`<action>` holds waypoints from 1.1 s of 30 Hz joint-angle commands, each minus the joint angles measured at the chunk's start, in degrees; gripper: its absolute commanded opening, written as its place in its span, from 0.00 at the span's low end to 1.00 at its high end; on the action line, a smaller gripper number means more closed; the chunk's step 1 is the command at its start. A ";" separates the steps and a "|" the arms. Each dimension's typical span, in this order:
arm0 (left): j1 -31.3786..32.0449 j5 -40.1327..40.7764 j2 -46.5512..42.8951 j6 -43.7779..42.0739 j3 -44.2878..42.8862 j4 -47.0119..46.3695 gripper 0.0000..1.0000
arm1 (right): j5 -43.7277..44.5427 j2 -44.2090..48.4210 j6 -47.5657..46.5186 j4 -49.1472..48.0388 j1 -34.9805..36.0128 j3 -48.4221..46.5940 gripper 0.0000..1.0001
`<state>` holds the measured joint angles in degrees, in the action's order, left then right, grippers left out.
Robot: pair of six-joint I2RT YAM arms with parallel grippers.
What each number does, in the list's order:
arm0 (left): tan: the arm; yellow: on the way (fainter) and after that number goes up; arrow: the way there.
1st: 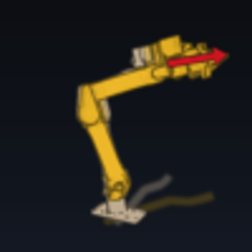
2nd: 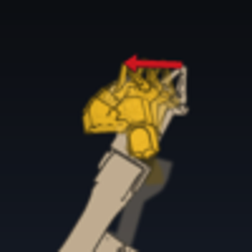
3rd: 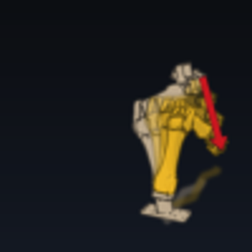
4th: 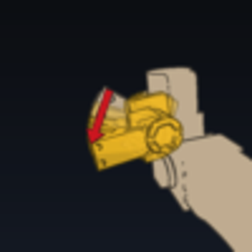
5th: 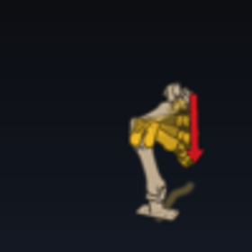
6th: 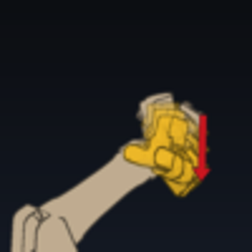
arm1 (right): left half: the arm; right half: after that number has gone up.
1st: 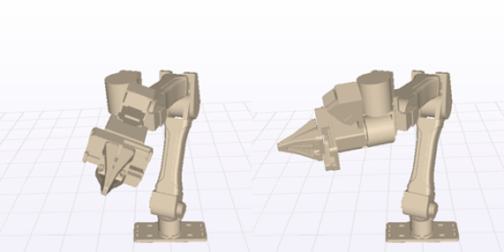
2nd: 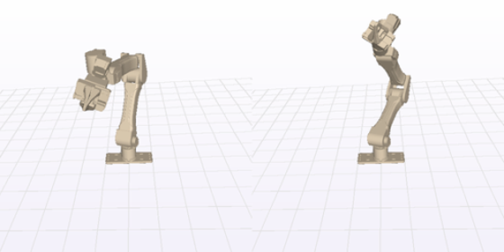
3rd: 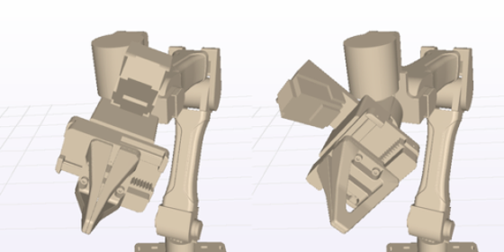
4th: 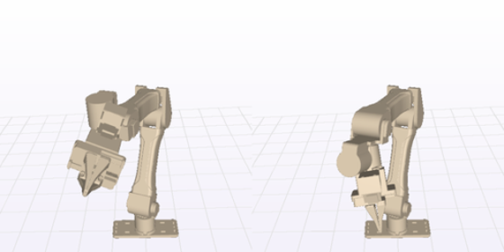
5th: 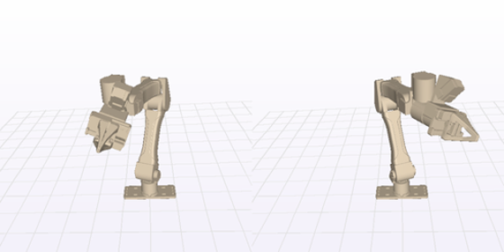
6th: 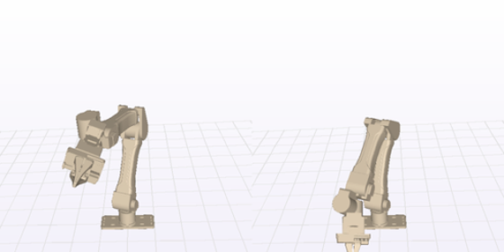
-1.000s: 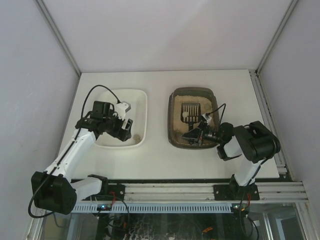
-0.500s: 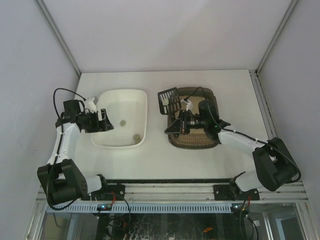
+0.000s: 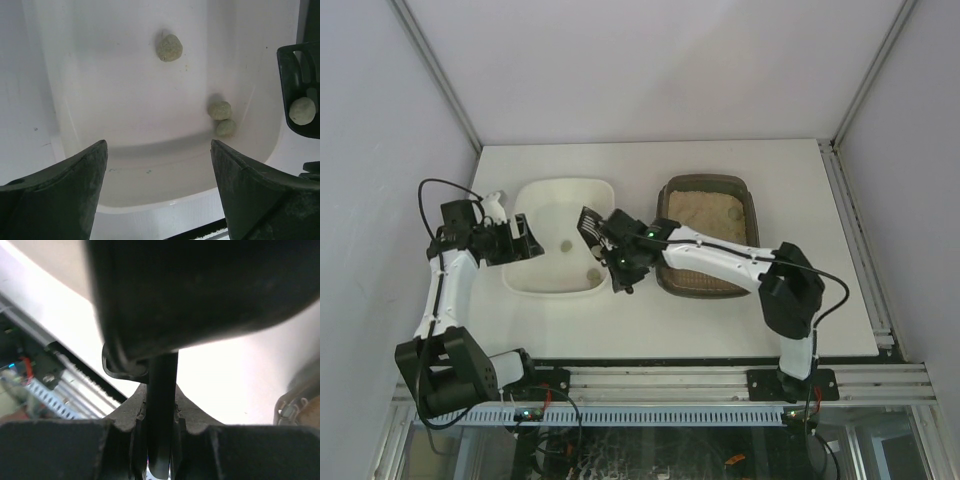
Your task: Clean the litter box
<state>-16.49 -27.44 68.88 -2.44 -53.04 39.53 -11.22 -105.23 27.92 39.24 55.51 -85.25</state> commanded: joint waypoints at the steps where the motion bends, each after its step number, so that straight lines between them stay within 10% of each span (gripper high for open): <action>1: -0.60 0.89 -1.70 2.33 -0.93 -2.62 0.88 | 20.36 -4.69 -6.47 14.89 4.80 -12.40 0.00; 16: -0.54 13.66 -3.20 9.44 0.79 -6.24 0.94 | 43.93 -15.77 -13.50 23.41 13.07 -28.50 0.00; 33: -0.48 13.38 -4.34 12.79 1.43 -7.10 0.94 | 48.81 -10.25 -7.58 22.57 9.91 -24.46 0.00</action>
<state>-16.56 -13.67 66.52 8.49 -52.82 34.46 34.50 -122.15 15.44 62.76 67.48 -111.98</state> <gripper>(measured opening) 0.940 0.137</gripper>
